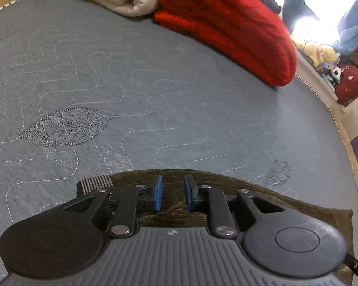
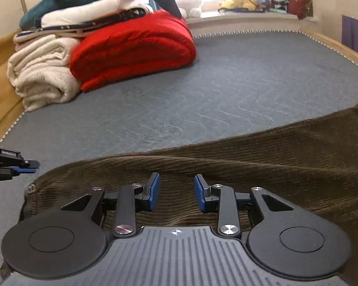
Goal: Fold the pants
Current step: 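Grasp the grey waistband edge with the left gripper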
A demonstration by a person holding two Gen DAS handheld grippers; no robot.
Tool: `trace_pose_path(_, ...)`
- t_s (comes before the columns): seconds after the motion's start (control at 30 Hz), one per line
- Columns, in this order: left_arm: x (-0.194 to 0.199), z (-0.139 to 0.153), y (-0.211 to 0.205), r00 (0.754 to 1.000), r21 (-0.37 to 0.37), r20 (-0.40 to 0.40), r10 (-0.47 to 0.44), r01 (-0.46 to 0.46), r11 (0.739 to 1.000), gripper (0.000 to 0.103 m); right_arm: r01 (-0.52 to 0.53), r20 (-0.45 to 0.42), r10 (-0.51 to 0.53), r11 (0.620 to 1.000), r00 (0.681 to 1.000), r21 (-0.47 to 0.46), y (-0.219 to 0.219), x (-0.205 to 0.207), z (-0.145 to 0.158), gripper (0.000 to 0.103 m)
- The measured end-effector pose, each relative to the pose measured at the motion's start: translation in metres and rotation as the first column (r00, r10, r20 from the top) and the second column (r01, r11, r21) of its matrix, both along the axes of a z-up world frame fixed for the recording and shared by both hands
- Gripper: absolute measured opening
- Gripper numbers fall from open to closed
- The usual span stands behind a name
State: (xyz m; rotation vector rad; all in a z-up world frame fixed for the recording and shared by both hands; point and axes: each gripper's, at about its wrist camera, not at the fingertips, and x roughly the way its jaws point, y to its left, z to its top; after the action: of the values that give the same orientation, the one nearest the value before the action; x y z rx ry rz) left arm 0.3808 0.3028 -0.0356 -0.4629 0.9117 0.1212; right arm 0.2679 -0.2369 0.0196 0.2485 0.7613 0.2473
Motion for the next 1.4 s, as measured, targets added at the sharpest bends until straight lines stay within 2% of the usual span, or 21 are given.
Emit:
trace_pose_path(0.1,0.007,-0.008,0.003,1.000,-0.018,-0.021,-0.018,0.018,1.000,0.032,0.007,-0.080,-0.006,1.000,0.997,0.016,-0.004,0.011,-0.015,0.034)
trace_pose_path(0.17,0.013,-0.012,0.002,0.999,-0.016,-0.027,-0.039,0.038,0.999,0.043,0.011,-0.142,-0.010,1.000,0.990,0.007,-0.003,0.018,-0.027,0.034)
trace_pose_path(0.3,0.020,-0.016,-0.001,0.999,0.011,-0.024,-0.043,0.044,0.999,0.049,0.026,-0.246,-0.029,1.000,0.969,-0.018,0.003,0.030,-0.049,0.034)
trace_pose_path(0.43,0.028,-0.020,0.000,0.999,0.012,-0.025,-0.049,0.049,0.999,0.067,0.034,-0.309,-0.042,0.999,0.950,-0.030,0.009,0.038,-0.064,0.034)
trace_pose_path(0.63,0.036,-0.029,0.000,0.997,0.035,-0.046,-0.068,0.070,0.997,0.070,-0.003,-0.324,-0.017,0.998,0.946,-0.063,0.015,0.043,-0.074,0.034)
trace_pose_path(0.8,0.037,-0.036,0.006,0.997,0.040,-0.051,-0.060,0.062,0.997,0.071,0.008,-0.349,-0.026,0.999,0.937,-0.053,0.013,0.051,-0.081,0.034)
trace_pose_path(0.93,0.044,-0.041,-0.002,0.994,0.052,-0.063,-0.093,0.097,0.994,0.080,0.003,-0.351,-0.027,0.998,0.936,-0.068,0.013,0.052,-0.078,0.035)
trace_pose_path(1.03,0.049,-0.044,-0.013,0.985,0.073,-0.085,-0.150,0.156,0.985,0.086,0.004,-0.351,-0.029,0.997,0.936,-0.071,0.014,0.053,-0.077,0.036)
trace_pose_path(1.17,0.052,-0.049,-0.028,0.973,0.152,-0.110,-0.202,0.217,0.964,0.086,-0.003,-0.347,-0.028,0.996,0.937,-0.089,0.018,0.051,-0.076,0.037)
trace_pose_path(1.4,0.053,-0.054,-0.036,0.973,0.172,-0.112,-0.202,0.219,0.961,0.087,-0.003,-0.346,-0.032,0.995,0.938,-0.101,0.022,0.050,-0.076,0.038)
